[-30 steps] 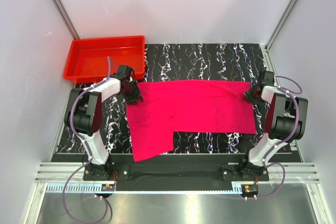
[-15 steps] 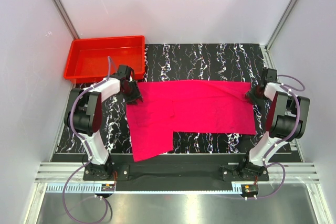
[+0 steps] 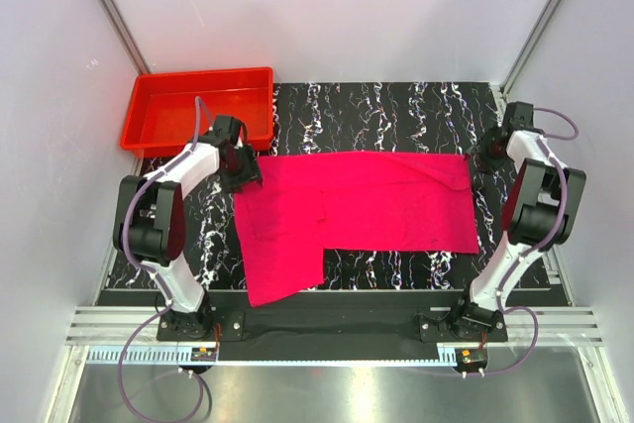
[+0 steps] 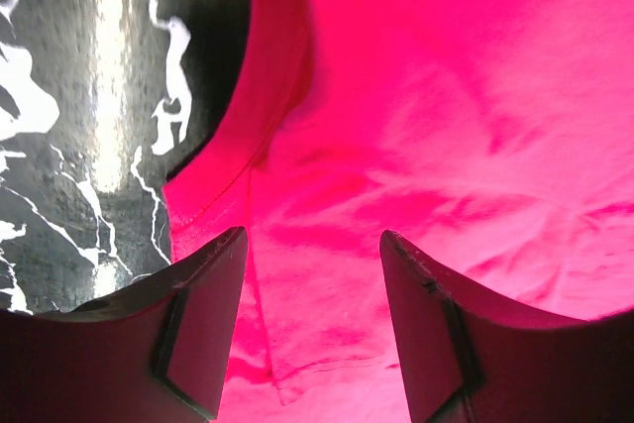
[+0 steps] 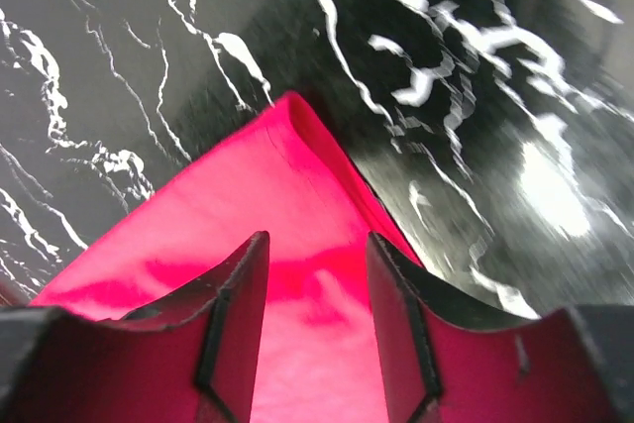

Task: Fold and stack the t-shirts
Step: Fold the tshirt

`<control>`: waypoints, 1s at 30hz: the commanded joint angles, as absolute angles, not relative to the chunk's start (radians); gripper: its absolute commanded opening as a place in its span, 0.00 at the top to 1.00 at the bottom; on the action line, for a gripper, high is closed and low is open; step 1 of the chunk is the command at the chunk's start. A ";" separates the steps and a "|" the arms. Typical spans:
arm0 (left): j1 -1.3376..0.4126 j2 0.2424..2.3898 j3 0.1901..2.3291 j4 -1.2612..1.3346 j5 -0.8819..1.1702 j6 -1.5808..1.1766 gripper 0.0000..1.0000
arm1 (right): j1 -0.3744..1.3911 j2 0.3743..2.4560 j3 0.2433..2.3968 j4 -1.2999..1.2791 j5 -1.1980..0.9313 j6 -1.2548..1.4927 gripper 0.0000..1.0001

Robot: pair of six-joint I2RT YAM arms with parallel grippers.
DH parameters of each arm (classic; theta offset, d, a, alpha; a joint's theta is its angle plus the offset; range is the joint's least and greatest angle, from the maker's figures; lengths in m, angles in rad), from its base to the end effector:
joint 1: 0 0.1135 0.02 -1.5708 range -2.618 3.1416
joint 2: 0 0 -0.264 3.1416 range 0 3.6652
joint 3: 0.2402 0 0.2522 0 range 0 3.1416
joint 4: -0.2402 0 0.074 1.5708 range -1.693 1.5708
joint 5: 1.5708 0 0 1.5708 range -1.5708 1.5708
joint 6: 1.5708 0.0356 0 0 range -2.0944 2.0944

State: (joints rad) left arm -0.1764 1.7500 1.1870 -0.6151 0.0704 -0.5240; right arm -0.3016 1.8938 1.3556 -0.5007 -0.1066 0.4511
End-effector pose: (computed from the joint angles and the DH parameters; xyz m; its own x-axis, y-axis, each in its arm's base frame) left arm 0.3423 -0.0636 0.1921 -0.8884 -0.3486 -0.2988 -0.2806 0.9273 -0.2477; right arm 0.3834 -0.1153 0.1955 -0.6343 0.6513 -0.4165 0.5782 0.7573 0.3036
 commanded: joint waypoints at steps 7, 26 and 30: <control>-0.157 1.738 1.253 -0.629 0.081 -0.482 0.38 | -0.304 2.054 1.500 -0.534 -0.221 0.377 0.53; -0.155 1.723 1.204 -0.617 0.091 -0.479 0.39 | -0.304 2.163 1.626 -0.584 -0.202 0.330 0.86; -0.155 1.758 1.247 -0.598 0.045 -0.462 0.44 | -0.305 2.174 1.634 -0.587 -0.207 0.337 0.94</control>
